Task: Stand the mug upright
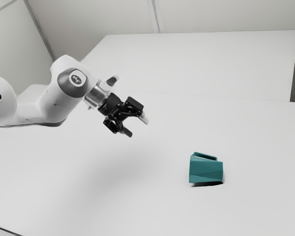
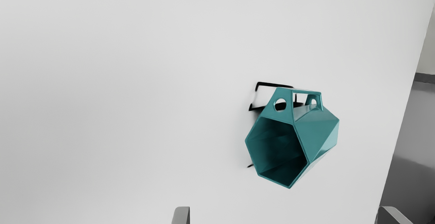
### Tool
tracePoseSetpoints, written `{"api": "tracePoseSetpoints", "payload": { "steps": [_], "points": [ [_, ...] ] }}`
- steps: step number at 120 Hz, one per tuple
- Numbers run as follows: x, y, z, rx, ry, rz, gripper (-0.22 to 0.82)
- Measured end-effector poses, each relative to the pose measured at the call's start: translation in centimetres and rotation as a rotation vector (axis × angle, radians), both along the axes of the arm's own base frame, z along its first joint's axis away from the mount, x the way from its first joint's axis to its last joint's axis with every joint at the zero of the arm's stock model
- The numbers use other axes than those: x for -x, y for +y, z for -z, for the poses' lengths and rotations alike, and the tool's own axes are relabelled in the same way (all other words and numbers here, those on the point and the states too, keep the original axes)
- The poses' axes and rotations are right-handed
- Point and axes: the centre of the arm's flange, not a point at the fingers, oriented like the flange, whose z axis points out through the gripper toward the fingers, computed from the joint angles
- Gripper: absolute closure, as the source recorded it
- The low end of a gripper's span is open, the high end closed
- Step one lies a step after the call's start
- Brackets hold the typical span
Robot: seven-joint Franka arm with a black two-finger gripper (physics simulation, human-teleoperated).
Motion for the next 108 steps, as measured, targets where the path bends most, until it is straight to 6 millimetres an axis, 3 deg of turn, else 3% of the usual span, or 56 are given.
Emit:
{"api": "tracePoseSetpoints", "payload": {
  "steps": [32, 39, 53, 61, 93, 108],
  "points": [
    [0.1, -1.4, 5.0, 0.122, 0.007, 0.015, 0.00],
    [0.4, -3.2, 6.0, 0.133, 0.007, 0.059, 0.00],
    [1.7, -8.6, 7.8, 0.146, 0.005, 0.190, 0.00],
    [2.2, -10.2, 8.3, 0.153, -0.006, 0.236, 0.00],
    [2.6, -10.4, 9.8, 0.208, -0.081, 0.264, 0.00],
    [2.2, -10.5, 12.2, 0.248, -0.101, 0.238, 0.00]
  ]
}}
